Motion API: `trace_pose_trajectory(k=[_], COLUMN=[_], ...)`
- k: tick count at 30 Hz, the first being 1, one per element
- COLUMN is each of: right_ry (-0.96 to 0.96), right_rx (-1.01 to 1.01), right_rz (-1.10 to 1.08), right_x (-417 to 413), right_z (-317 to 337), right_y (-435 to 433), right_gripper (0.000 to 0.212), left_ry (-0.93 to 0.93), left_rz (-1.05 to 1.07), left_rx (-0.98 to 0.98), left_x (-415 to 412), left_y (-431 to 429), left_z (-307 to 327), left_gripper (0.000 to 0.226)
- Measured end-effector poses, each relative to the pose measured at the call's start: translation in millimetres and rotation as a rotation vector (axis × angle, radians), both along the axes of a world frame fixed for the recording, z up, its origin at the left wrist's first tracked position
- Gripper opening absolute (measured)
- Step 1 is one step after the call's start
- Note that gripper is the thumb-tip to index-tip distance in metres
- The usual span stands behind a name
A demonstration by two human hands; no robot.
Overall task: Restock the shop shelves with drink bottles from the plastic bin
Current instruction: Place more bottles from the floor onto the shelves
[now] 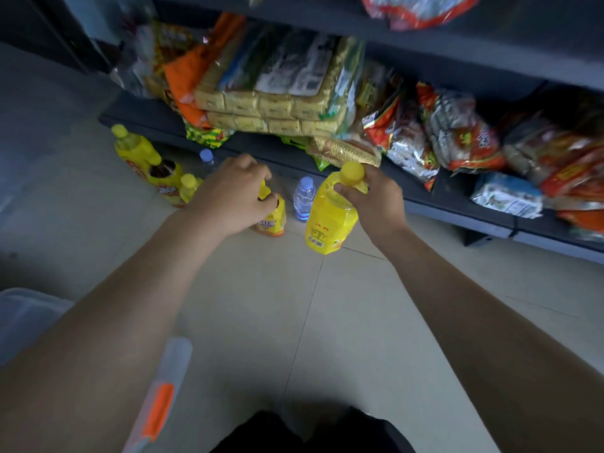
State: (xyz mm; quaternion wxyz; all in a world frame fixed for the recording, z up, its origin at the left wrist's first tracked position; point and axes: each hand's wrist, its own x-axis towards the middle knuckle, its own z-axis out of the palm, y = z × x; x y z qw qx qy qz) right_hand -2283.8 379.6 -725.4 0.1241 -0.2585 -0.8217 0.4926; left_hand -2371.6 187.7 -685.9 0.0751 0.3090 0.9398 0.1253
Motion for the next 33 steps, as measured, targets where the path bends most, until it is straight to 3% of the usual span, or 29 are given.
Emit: trace_pose_trajectory(k=[14,20,24,33], right_ry=[0.112,0.192,0.298,0.534], right_rx=[-0.007,0.059,0.097,0.214], right_rz=[-0.015,-0.084,-0.115,-0.191], right_x=[69,99,118,149], right_z=[401,546,623,720], right_y=[-12,-15,-17,-8], right_gripper=[0.025,0.046,0.031,0.037], left_ry=[0.118,0.183,0.238,0.352], left_rz=[-0.061,-0.102,-0.140,-0.172], left_rx=[0.055,0.092,0.100,0.129], left_x=[51,73,85,109], left_y=[-24,-30,-27,-9], left_z=[391,540,610,701], left_gripper=[0.043,0.041,0.042,0.040])
